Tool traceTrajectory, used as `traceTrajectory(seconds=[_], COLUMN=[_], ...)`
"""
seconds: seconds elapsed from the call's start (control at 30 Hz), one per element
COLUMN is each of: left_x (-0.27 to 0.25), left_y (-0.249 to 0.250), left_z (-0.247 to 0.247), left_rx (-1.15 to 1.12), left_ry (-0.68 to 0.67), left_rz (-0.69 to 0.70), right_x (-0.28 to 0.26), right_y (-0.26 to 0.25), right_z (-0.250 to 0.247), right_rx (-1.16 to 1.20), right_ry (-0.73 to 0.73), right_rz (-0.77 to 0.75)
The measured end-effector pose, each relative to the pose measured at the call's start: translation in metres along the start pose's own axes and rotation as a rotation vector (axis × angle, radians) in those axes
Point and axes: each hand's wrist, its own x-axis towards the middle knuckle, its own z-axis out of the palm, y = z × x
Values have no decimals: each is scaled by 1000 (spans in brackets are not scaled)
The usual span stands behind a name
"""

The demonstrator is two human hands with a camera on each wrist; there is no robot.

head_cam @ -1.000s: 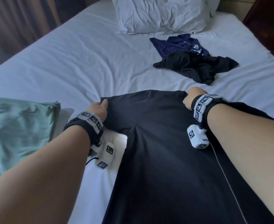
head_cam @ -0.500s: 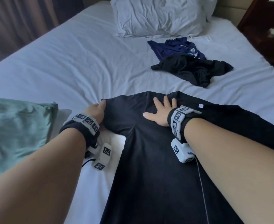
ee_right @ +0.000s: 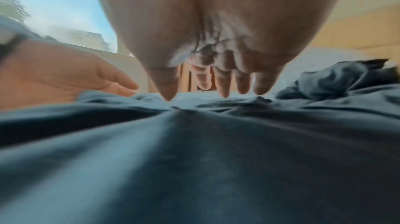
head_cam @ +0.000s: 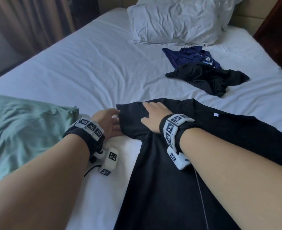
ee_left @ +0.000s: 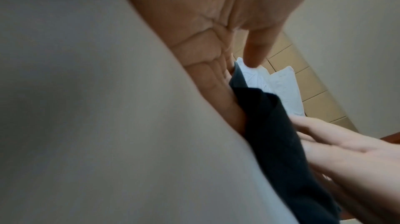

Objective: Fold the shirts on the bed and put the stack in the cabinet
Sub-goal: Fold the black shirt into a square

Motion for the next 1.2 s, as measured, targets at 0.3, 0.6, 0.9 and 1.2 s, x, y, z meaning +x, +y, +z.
traceTrajectory(seconds=[0.3, 0.6, 0.9, 1.2], left_x=[0, 18, -23, -44], left_y=[-2, -11, 16, -20], left_z=[1, -9, 41, 97], left_rx=[126, 559, 986, 1421], left_ry=[-61, 203, 170, 32], left_rz=[56, 123, 390, 306], right_x=[-1, 8, -22, -92], right_y=[-13, -25, -1, 59], right_z=[-15, 17, -12, -27], right_rx=[92, 97, 885, 1021], right_ry=[-385, -332, 53, 377], right_rz=[-1, 137, 261, 631])
